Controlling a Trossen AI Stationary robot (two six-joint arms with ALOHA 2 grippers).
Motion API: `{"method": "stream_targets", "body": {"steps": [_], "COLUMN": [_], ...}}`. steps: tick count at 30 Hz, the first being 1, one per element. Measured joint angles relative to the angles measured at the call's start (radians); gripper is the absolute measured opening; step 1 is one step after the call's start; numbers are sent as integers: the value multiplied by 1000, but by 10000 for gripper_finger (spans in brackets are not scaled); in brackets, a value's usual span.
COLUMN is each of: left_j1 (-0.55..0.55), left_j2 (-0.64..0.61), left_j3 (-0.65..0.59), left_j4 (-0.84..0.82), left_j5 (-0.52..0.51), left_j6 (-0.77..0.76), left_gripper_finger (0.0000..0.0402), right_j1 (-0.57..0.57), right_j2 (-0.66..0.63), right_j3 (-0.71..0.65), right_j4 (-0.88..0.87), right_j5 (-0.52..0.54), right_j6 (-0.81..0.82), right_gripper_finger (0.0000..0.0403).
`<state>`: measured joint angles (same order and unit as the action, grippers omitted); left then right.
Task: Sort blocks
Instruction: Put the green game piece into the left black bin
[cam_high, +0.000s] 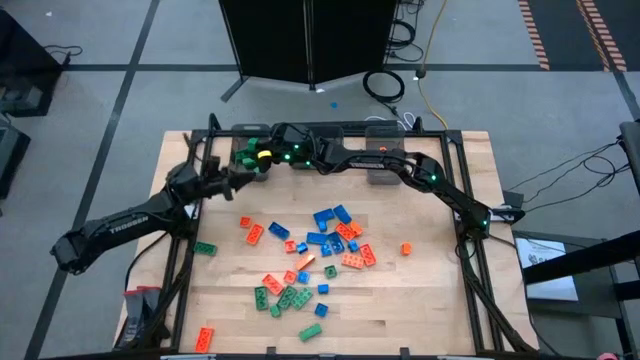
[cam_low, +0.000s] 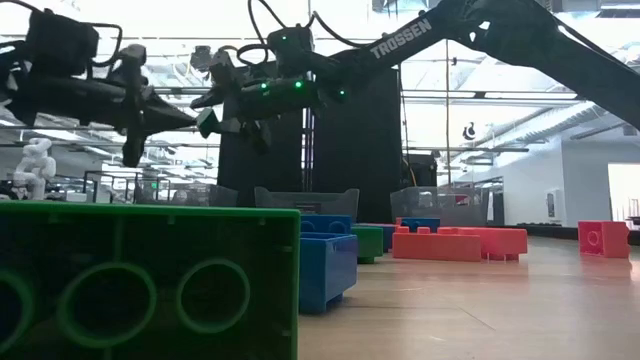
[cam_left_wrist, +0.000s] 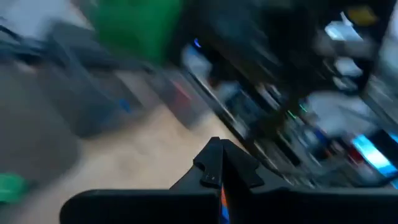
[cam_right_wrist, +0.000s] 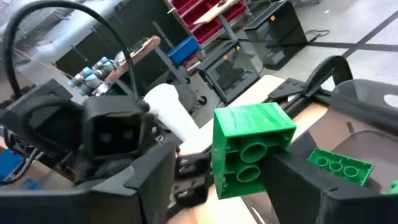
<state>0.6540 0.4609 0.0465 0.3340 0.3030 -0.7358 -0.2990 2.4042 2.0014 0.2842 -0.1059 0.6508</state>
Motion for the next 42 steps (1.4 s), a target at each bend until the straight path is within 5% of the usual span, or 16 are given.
{"method": "stream_targets", "body": {"steps": [7, 20, 42], "left_j1": [0, -13, -11], "left_j2": [1, 2, 2], "left_j3": [0, 2, 4], "left_j4": [-40, 47, 80], "left_j5": [-202, -185, -401], "left_j6": [42, 34, 42], "left_gripper_finger": [0, 0, 0], "right_j1": [10, 15, 47], "right_j2": [0, 0, 0], "right_j3": [0, 0, 0], "right_j4": [20, 3, -3], "right_j5": [1, 85, 95], "right_j6": [16, -9, 6], "right_gripper_finger": [223, 224, 224]}}
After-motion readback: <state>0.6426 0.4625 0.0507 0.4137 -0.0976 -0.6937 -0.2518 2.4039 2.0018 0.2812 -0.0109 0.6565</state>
